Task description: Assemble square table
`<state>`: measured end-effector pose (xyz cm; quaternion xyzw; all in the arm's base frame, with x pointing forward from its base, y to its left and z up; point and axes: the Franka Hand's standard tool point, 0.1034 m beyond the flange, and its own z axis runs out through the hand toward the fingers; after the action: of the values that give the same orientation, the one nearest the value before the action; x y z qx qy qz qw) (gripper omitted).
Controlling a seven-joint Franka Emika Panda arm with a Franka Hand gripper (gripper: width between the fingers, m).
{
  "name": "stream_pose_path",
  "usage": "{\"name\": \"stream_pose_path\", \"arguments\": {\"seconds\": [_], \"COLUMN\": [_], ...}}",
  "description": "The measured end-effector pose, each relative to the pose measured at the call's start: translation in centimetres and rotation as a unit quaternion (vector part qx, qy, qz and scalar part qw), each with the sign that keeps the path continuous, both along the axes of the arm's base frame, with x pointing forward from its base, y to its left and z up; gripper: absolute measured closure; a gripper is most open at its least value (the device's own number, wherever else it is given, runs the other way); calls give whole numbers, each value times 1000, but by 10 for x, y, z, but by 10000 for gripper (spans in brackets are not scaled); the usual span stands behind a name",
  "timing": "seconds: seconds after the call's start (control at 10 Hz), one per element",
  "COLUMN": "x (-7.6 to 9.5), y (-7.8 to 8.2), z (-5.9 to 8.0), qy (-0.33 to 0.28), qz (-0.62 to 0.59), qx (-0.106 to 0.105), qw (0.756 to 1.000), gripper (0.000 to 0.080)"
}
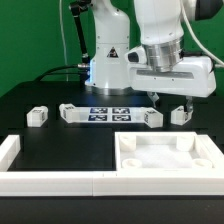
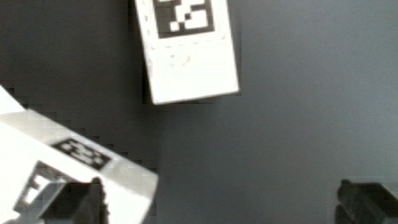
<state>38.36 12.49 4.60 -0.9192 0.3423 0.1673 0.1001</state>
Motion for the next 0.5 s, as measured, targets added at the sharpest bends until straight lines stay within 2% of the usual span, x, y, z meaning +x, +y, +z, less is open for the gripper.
{"name": "stream_pose_path", "arguments": {"seconds": [0.5], "x": [-8], "y": [-6], "z": [-6], "qy": [154], "qz": [6], "qx": [112], "qw": [982], "gripper": [150]}}
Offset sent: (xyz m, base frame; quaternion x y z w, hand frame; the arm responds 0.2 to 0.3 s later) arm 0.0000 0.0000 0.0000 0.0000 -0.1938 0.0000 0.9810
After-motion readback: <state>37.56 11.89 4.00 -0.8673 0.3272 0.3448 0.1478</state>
